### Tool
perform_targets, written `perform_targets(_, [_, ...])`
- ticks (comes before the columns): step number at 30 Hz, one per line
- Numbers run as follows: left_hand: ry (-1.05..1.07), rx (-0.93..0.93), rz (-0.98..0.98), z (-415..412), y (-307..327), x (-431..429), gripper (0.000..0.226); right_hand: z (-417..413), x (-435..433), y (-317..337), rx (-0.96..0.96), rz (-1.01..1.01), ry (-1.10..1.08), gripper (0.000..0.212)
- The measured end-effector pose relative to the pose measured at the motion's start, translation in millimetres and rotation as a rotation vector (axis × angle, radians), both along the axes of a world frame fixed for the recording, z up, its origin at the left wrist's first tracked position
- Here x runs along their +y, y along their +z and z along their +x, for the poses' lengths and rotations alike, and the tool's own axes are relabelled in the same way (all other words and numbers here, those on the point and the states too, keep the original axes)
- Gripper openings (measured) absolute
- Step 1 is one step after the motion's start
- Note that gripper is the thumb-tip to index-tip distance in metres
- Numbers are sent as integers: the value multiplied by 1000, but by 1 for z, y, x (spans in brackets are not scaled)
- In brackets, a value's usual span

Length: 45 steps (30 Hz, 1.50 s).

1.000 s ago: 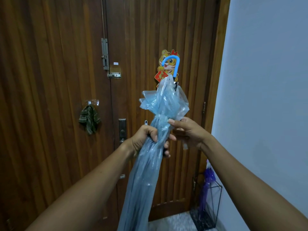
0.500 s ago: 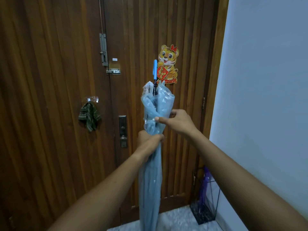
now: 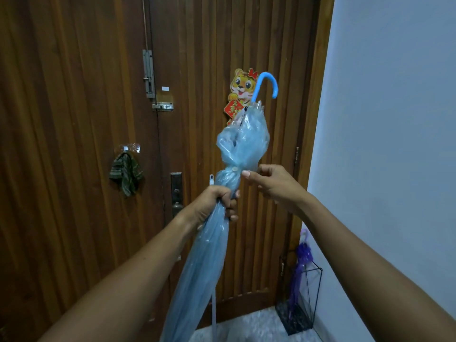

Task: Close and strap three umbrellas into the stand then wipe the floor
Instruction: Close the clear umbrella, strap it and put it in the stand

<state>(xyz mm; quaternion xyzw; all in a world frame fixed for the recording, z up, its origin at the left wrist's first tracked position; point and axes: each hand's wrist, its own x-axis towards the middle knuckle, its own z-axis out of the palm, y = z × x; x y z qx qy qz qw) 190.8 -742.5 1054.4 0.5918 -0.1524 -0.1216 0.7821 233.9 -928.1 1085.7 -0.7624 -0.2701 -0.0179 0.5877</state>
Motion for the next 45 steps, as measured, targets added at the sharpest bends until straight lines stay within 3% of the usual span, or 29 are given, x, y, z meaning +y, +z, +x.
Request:
perform_targets(3, [-211, 34, -37, -2, 4, -4, 26, -3, 1, -2, 215, 188, 188, 46])
perform_targets(6, [-254, 37, 43, -3, 9, 0, 36, -7, 7, 0, 237, 315, 239, 53])
perform_targets(10, [128, -24, 332, 2, -3, -1, 49, -6, 14, -4, 131, 299, -90, 42])
perform_targets(14, [471, -86, 424, 8, -19, -22, 77, -1, 27, -7, -17, 132, -359, 37])
perform_targets(16, [587, -126, 421, 8, -22, -33, 71, -4, 34, -6, -63, 53, -360, 37])
perform_targets(18, [711, -134, 410, 3, -22, -37, 50, -6, 35, -3, -108, -14, -337, 35])
perform_targets(25, [702, -186, 458, -1, -14, -26, 15, -14, 4, 8, -23, -66, -93, 26])
perform_targets(29, [578, -160, 303, -4, -3, -22, 24, -13, -8, 3, -14, 3, -52, 24])
perform_targets(34, [-140, 34, -32, -7, 4, -22, 35, -14, -12, 3, 127, 256, 256, 20])
perform_targets(36, [-263, 38, -32, -7, 7, -19, 35, -18, -13, 5, 151, 317, 309, 16])
perform_targets(39, [-29, -81, 255, -3, 7, -17, 33, -15, -12, 4, 85, 326, 166, 20])
perform_targets(42, [396, -159, 440, 7, -2, -21, 67, -10, -6, 0, -56, 238, -124, 24])
perform_targets(44, [451, -179, 484, 4, -8, -34, 89, -10, 2, -3, -75, 214, -218, 22])
perform_targets(45, [480, -190, 498, 2, -12, -42, 87, -10, 6, -3, -68, 209, -237, 24])
